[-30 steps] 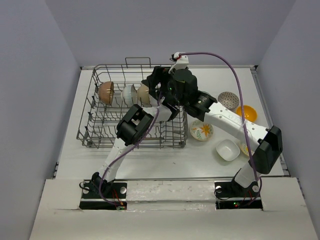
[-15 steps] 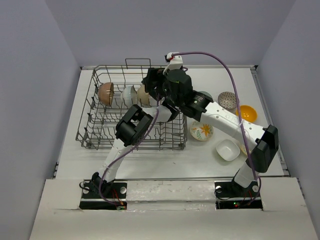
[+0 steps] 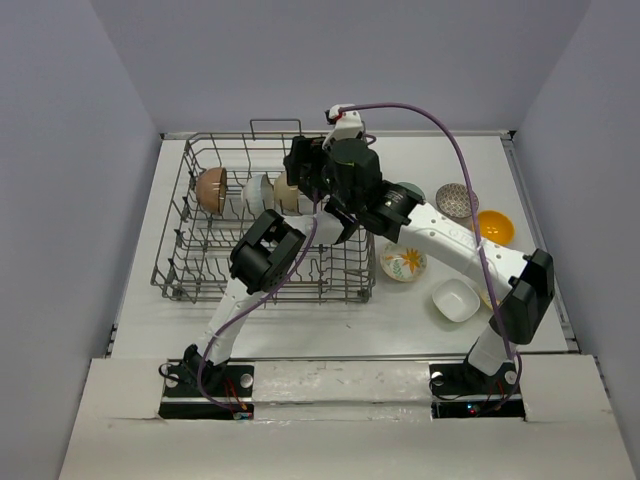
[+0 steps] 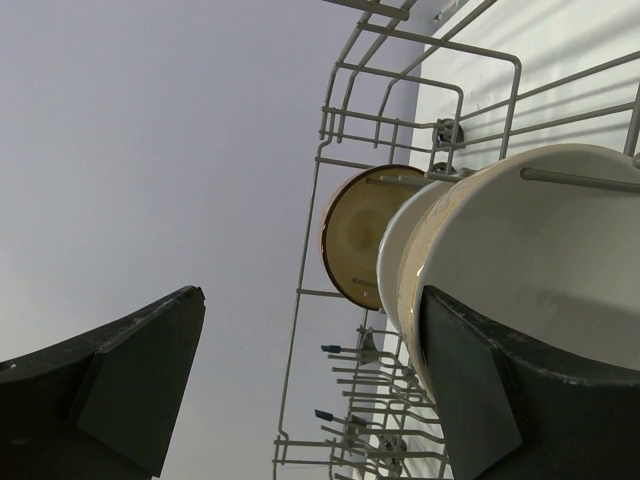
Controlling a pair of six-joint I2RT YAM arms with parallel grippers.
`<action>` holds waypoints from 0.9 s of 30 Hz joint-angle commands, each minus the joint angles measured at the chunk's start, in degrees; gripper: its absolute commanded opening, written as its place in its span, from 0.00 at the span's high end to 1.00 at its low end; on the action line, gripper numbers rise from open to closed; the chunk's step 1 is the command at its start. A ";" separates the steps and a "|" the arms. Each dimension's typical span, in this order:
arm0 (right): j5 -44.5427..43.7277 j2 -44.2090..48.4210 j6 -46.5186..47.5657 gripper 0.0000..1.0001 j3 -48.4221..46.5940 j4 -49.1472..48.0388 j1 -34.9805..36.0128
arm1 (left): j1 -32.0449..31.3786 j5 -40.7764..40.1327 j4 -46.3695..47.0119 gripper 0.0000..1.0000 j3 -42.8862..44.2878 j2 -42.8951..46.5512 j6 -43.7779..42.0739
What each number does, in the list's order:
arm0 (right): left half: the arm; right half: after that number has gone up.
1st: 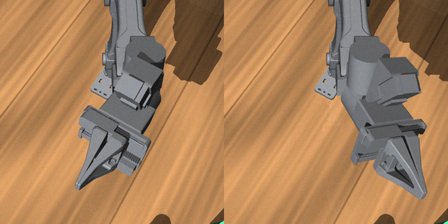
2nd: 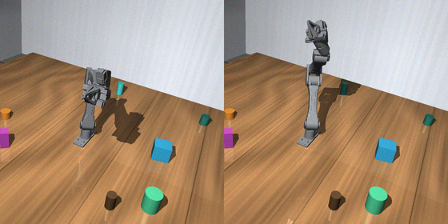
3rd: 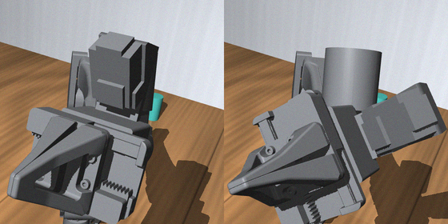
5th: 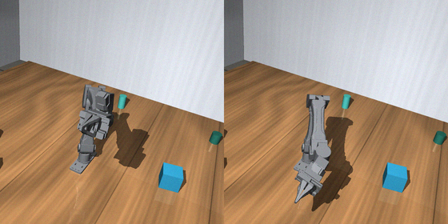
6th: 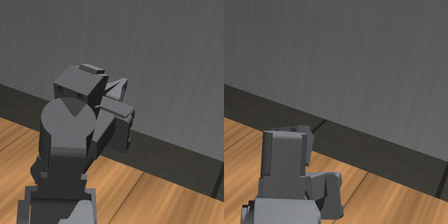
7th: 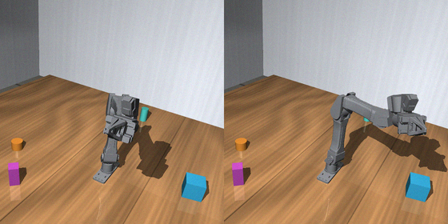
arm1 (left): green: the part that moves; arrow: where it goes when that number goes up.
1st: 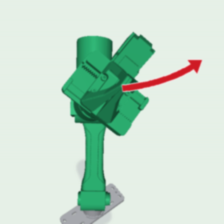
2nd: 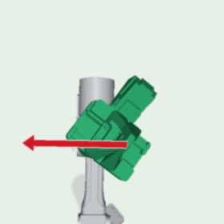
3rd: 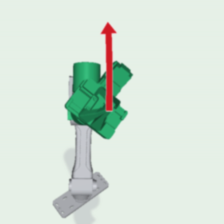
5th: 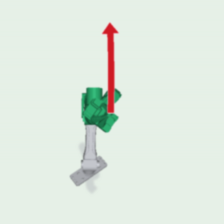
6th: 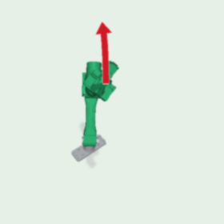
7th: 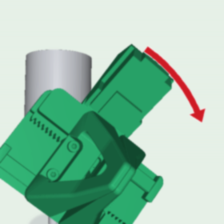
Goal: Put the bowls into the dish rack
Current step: Insert the bowl into the dish rack.
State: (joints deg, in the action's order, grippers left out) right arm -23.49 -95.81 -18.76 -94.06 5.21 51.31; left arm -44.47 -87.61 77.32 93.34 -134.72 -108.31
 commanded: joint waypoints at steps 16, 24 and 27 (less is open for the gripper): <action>5.03 0.71 1.10 0.00 -4.12 -5.39 2.13 | -2.38 -10.82 41.95 0.01 -2.11 10.00 -19.04; 4.41 1.42 1.36 0.00 1.07 -6.88 2.13 | -2.73 -10.82 42.04 0.01 -2.90 6.75 -17.73; 4.59 0.98 1.45 0.00 1.69 -7.06 2.13 | -2.91 -10.82 42.04 0.01 -2.64 5.35 -17.81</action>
State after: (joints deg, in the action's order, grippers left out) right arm -20.99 -96.07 -17.98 -92.73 4.12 52.25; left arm -44.99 -86.89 76.25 90.35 -130.67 -111.42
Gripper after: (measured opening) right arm 0.999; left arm 0.993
